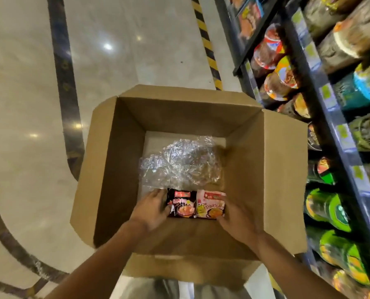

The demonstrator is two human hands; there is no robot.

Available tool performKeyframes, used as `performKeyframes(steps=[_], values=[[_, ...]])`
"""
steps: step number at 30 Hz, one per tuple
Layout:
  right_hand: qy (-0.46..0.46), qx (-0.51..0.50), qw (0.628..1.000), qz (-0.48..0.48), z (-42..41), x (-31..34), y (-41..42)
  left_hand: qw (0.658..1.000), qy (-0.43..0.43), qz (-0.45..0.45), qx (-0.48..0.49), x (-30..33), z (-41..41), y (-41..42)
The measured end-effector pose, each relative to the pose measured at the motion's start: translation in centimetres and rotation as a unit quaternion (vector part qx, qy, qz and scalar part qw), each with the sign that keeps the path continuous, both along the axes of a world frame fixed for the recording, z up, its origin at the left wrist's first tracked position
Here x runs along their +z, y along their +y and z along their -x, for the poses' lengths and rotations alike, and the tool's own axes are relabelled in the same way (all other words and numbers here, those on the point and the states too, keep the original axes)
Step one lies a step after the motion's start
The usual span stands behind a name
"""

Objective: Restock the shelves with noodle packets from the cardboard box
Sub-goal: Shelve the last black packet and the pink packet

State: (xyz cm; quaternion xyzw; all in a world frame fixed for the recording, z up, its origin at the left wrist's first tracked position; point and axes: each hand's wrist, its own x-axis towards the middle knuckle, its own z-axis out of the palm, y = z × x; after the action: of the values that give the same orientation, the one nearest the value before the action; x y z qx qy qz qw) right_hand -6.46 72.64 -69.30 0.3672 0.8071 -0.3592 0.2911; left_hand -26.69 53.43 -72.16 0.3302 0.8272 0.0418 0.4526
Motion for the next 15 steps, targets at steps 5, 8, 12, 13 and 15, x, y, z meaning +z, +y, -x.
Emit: performKeyframes(steps=[5, 8, 12, 13, 15], values=[[-0.039, 0.042, 0.998, -0.030, 0.3, -8.7, 0.4, 0.993, -0.068, 0.085, 0.053, -10.7, -1.2, 1.4], [-0.057, 0.075, 0.995, -0.020, 0.2, -13.8, 0.5, 0.989, -0.085, 0.102, 0.066, -16.8, -1.8, 1.8], [-0.054, 0.111, 0.992, -0.019, 0.2, -19.9, 0.7, 0.984, -0.102, 0.125, 0.079, -24.5, -2.5, 1.3], [-0.054, 0.113, 0.992, -0.015, 0.1, -21.1, 0.7, 0.977, -0.122, 0.139, 0.105, -26.1, -2.6, 1.2], [-0.056, 0.114, 0.992, -0.011, -0.2, -23.4, 0.5, 0.953, -0.183, 0.145, 0.192, -28.8, -2.8, 1.2]])
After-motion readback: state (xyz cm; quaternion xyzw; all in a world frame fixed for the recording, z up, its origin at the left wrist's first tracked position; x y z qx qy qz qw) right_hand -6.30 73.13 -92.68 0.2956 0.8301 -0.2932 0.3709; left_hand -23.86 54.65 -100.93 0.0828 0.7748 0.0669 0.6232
